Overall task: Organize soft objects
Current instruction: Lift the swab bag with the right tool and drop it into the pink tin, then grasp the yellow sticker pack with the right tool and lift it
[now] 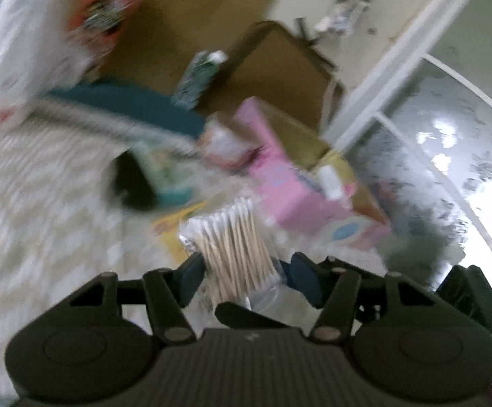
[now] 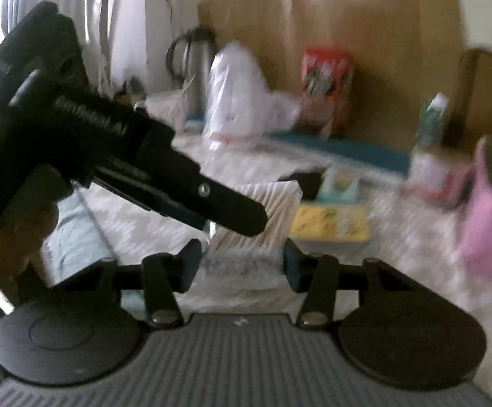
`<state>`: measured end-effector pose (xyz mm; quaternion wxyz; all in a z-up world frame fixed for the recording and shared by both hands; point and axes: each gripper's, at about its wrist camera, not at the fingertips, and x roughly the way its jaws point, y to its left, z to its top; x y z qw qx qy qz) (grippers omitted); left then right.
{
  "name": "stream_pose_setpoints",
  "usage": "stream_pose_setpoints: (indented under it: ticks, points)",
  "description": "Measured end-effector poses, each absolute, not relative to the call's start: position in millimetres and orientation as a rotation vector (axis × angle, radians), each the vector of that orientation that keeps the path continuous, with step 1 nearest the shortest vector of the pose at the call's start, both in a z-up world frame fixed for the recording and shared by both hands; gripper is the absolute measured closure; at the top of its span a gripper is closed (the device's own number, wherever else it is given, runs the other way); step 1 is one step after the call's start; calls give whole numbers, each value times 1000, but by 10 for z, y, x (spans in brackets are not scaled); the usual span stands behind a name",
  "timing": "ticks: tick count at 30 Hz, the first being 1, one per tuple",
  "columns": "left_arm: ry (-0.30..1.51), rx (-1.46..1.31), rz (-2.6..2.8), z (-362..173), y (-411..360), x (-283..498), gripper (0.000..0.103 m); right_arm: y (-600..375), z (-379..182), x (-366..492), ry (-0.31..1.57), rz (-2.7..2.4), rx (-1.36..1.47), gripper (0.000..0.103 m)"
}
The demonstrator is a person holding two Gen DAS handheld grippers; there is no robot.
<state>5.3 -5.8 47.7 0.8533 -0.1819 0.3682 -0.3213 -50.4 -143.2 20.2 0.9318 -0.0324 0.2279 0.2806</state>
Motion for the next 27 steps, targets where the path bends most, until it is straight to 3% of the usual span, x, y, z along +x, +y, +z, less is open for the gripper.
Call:
stream_pose_setpoints:
  ticks: [10,12,16,17,19,22,27]
  points:
    - [678,-214,-864,931,-1400,676,45,-2316,544,-329,299,220,7,49]
    - [680,-184,-856,920,-1675,827,26,-2481,559,-240,295,148,14,49]
    - [684,-114,-749,806,-1972,969,24,-2841,447,245,343,-43,28,41]
    - [691,-127,-746,778,-1929,957,24,-2910,390,363,373,-113,8,36]
    - [680,-155,-769,756,-1787,868,24,-3064,327,496,418,-197,8,35]
    - [613,-150,-743,758,-1414,676,23,-3208,371,314,346,-173,111,26]
    - [601,-271,-612,635,-536,513,23,-3068,455,0,252,-87,183,31]
